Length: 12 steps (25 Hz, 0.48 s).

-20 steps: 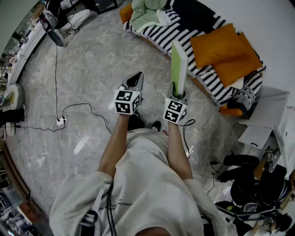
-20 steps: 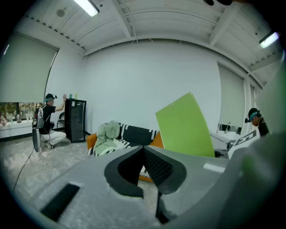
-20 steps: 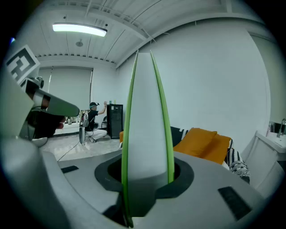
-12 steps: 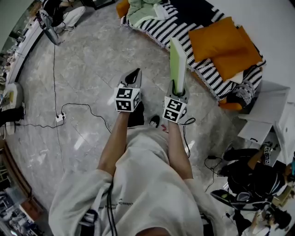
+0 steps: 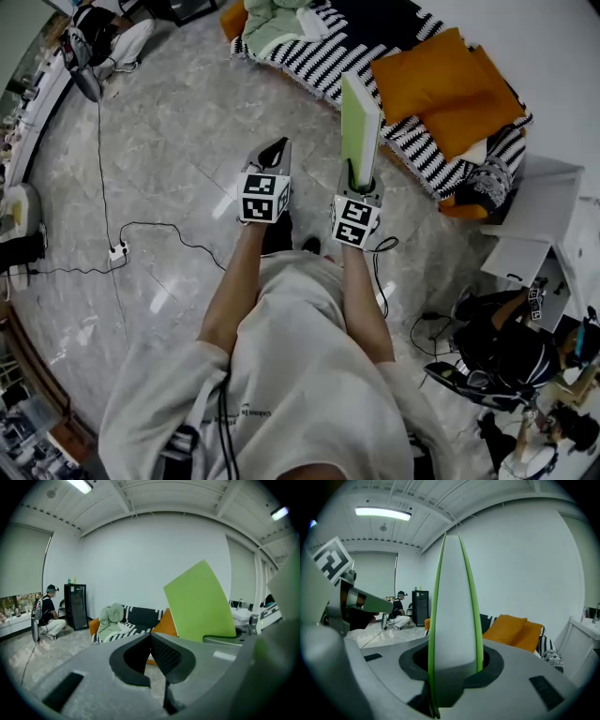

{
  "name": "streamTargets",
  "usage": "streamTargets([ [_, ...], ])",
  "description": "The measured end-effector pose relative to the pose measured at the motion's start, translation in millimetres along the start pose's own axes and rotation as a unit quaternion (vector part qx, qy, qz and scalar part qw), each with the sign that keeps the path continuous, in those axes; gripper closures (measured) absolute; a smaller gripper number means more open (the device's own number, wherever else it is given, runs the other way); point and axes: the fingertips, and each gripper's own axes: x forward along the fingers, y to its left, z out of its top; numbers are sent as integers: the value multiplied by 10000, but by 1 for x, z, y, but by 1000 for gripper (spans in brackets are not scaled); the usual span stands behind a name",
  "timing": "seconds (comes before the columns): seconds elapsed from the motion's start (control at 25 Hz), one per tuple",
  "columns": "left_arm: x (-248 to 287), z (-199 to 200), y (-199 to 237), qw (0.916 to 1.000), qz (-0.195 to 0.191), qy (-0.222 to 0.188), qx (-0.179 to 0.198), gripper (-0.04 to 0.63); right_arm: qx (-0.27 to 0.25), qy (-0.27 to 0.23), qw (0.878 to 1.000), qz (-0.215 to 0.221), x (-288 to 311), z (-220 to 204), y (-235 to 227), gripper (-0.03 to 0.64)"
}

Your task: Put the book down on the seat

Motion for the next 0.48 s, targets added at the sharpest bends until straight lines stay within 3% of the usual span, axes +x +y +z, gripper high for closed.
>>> streamTargets([
  [0.2, 27, 5, 7, 9999, -104, 84, 73, 586, 108, 42, 9997, 192, 24, 6, 0, 483],
  [0.48, 72, 21, 37, 9999, -101, 66, -110, 586, -37, 233, 9993, 294, 70, 12, 0, 483],
])
